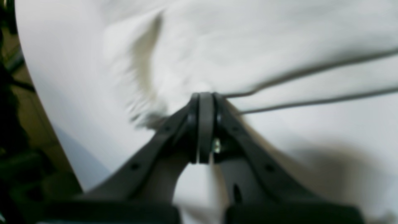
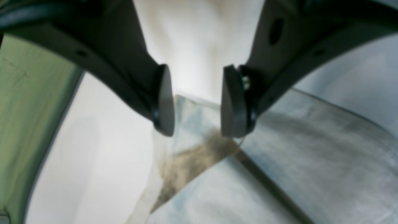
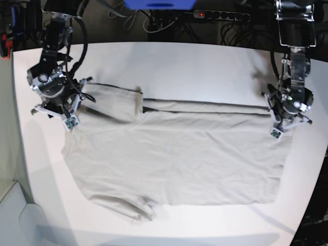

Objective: Layout the t-shirt on the table in an organized manner, then fold the t-shirt properly
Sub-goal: 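Move the left gripper inward along the fold and grasp the fabric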

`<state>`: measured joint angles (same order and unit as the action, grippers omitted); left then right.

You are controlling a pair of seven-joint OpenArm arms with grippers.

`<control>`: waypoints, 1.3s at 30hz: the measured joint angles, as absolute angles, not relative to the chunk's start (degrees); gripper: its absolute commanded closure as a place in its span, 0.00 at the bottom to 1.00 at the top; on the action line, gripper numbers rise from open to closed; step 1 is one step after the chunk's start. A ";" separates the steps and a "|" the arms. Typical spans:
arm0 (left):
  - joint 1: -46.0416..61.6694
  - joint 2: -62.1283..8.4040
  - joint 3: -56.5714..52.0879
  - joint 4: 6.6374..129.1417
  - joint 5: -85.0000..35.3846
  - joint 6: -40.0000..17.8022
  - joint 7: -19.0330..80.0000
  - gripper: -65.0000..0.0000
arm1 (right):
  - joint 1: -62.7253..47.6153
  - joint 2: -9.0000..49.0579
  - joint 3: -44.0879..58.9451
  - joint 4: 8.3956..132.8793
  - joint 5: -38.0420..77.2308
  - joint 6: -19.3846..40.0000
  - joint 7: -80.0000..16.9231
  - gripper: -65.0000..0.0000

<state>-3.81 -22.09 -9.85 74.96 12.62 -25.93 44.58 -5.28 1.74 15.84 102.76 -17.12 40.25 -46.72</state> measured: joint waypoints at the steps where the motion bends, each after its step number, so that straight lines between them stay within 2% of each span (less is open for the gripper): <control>1: -3.73 -22.15 -9.10 75.53 12.97 -25.98 44.60 1.00 | -5.28 1.74 15.86 102.76 -17.15 40.25 -46.72 0.61; 12: -2.90 -22.20 -8.12 84.71 14.76 -40.29 46.26 1.00 | -5.10 1.74 15.84 102.76 -17.12 40.25 -46.72 0.61; 20: -3.49 -22.04 -1.76 84.16 14.35 -40.32 46.28 1.00 | -4.97 1.74 15.84 102.63 -17.12 40.25 -46.74 0.61; 28: -4.99 -22.57 -2.07 77.73 22.50 -40.14 44.53 1.00 | -4.95 1.76 15.77 102.59 -17.10 40.25 -46.70 0.61; 39: -6.83 -22.13 -5.80 78.32 23.57 -40.34 46.33 1.00 | -5.04 2.07 15.94 102.59 -17.26 40.25 -46.74 0.61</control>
